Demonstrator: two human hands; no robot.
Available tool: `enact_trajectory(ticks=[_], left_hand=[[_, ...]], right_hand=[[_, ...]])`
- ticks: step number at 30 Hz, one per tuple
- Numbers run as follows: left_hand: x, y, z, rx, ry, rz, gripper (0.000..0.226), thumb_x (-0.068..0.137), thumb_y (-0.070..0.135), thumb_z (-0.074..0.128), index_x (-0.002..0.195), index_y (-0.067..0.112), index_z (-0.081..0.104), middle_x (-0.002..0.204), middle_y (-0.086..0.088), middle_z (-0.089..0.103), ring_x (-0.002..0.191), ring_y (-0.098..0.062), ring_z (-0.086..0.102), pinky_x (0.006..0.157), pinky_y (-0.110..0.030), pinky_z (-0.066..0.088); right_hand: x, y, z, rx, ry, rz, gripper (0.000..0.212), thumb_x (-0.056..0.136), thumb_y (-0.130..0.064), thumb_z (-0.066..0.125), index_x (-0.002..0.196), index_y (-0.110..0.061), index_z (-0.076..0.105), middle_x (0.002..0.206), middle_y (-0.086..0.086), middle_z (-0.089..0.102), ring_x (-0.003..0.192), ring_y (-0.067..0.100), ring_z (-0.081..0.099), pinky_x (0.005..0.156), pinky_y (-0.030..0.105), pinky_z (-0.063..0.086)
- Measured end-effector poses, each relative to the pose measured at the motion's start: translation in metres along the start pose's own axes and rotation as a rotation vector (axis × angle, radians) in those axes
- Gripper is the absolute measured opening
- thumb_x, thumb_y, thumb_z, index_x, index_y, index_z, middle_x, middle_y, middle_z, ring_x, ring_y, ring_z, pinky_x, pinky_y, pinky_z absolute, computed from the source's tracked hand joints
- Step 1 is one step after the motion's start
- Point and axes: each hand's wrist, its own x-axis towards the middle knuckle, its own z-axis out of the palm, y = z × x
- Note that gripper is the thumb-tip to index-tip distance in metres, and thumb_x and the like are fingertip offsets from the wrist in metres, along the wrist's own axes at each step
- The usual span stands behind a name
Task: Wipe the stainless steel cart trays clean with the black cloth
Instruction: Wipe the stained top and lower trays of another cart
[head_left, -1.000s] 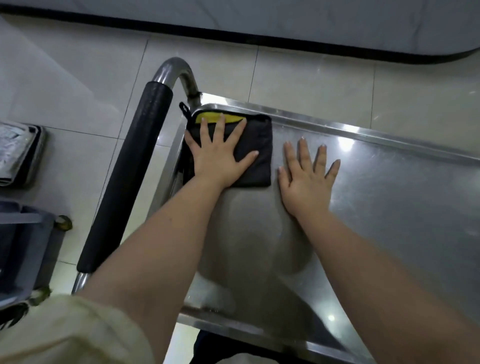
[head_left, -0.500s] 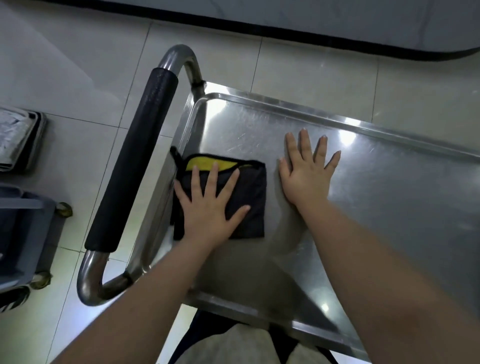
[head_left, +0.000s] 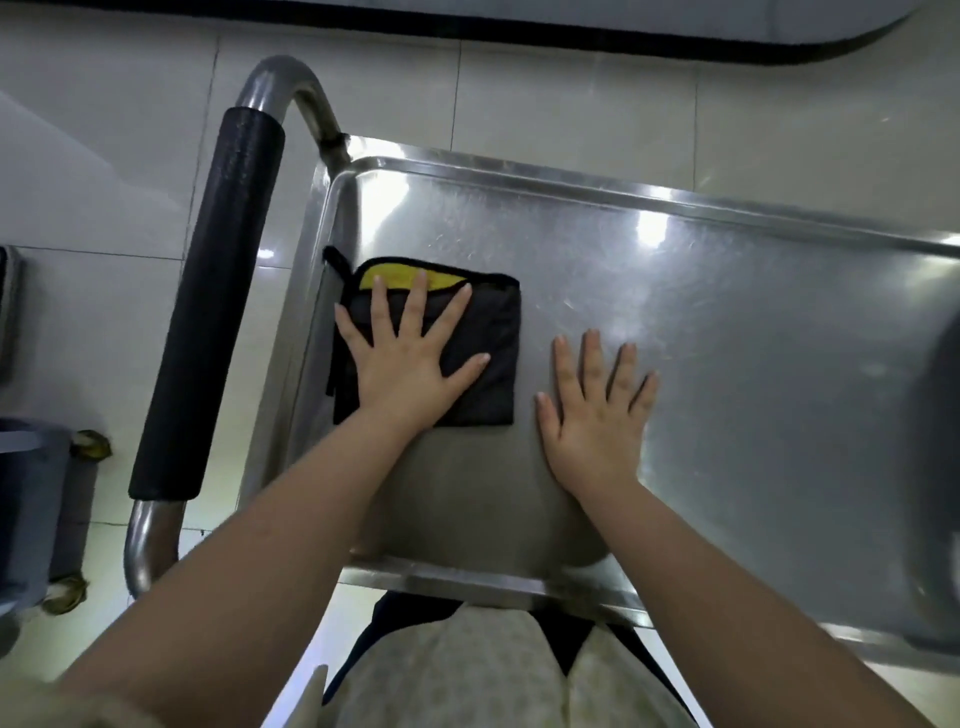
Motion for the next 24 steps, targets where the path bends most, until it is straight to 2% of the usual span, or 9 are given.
enact_trajectory(ticks=[6,10,15,20,24], left_hand=[[0.091,0.012,-0.027,-0.031,0.005,0.102,0.076,0.082,0.086,0.014,0.149,0.056,-0.008,0.165,0.004,-0.007,0.149,-0.038,-0.013,0.111,-0.07,-0.009],[0.098,0.008,-0.026,-0.011,0.052,0.153,0.077,0.084,0.085,0.011,0.151,0.052,-0.006,0.166,0.002,-0.004,0.149,-0.039,-0.01,0.111,-0.07,-0.008],[0.045,0.007,-0.013,-0.04,0.043,0.111,0.077,0.086,0.083,0.012,0.152,0.049,-0.006,0.166,0.0,-0.005,0.149,-0.04,-0.012,0.11,-0.071,-0.011],[-0.051,0.0,0.012,-0.037,0.031,0.182,0.077,0.086,0.082,0.014,0.153,0.048,-0.007,0.166,0.0,-0.007,0.148,-0.04,-0.015,0.11,-0.071,-0.01],[-0.107,-0.017,0.034,-0.019,0.064,0.143,0.077,0.088,0.081,0.018,0.154,0.047,-0.002,0.166,0.0,-0.004,0.148,-0.041,-0.012,0.109,-0.072,-0.01]], right_hand=[[0.009,-0.001,-0.002,-0.026,0.017,0.011,0.063,0.099,-0.055,0.018,0.157,-0.032,0.004,0.165,0.004,0.006,0.149,0.041,-0.001,0.114,0.068,-0.001],[0.016,-0.001,-0.004,-0.046,-0.012,0.023,0.064,0.099,-0.056,0.015,0.155,-0.034,-0.005,0.165,0.002,-0.001,0.149,0.04,-0.007,0.113,0.069,-0.005],[0.016,-0.005,-0.007,-0.038,-0.033,0.05,0.064,0.098,-0.056,0.015,0.156,-0.036,-0.004,0.165,0.0,-0.005,0.149,0.038,-0.011,0.113,0.067,-0.009],[0.014,-0.005,-0.012,-0.037,-0.034,0.051,0.064,0.098,-0.056,0.015,0.156,-0.036,-0.001,0.165,-0.002,-0.006,0.149,0.036,-0.012,0.114,0.065,-0.01],[0.011,-0.008,-0.015,-0.031,-0.054,0.088,0.062,0.099,-0.058,0.015,0.154,-0.041,-0.007,0.164,-0.007,-0.011,0.149,0.033,-0.015,0.111,0.07,-0.009]])
